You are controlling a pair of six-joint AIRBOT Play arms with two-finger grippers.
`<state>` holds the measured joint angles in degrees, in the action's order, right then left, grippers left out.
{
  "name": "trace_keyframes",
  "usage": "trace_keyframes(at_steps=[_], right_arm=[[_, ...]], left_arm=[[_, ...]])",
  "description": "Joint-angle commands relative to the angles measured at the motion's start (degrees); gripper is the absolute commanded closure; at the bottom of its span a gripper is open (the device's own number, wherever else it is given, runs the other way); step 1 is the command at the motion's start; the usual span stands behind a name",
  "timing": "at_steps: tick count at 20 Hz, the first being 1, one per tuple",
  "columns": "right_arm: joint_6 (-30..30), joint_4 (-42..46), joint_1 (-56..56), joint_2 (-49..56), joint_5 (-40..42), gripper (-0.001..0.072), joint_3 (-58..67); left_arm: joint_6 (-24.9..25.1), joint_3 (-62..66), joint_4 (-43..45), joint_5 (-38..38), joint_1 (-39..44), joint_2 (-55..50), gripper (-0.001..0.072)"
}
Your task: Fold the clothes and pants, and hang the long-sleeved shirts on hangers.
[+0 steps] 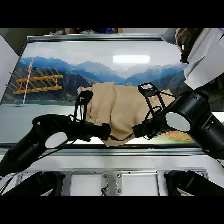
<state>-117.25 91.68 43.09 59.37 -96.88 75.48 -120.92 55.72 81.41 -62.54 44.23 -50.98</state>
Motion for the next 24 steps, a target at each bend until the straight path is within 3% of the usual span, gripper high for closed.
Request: trace_keyframes(at_steps=[1,5,8,11,18,24], right_arm=[[-0.04,-0.02,0.04,0.04,0.00,0.0686,-0.02],[-0.04,-0.02,0.04,0.04,0.00,0.0686,-0.02],[-0.04,-0.02,0.04,0.04,0.00,0.0686,-0.02],[-0.04,-0.02,0.04,0.04,0.00,0.0686,-0.02],[-0.02,-0.02,0.04,0.04,0.00,0.0686,-0.02],[-0.04,-0.02,0.04,0.04,0.00,0.0686,-0.02]], left_arm=[[6.91,4.98,-1.62,-2.49,-5.46,0.00,0.0014],[16.13,9.81,-1.49,-5.92,-17.66,-0.02,0.0013],[19.69,10.14,-1.42,-8.02,-28.28,-0.04,0.0013],[27.04,10.14,-0.31,-6.60,-39.54,-0.13,0.0013],[32.61,10.19,16.02,2.21,-59.76,-10.23,0.0012],[33.05,10.23,16.50,19.37,-70.53,-24.74,0.0012]])
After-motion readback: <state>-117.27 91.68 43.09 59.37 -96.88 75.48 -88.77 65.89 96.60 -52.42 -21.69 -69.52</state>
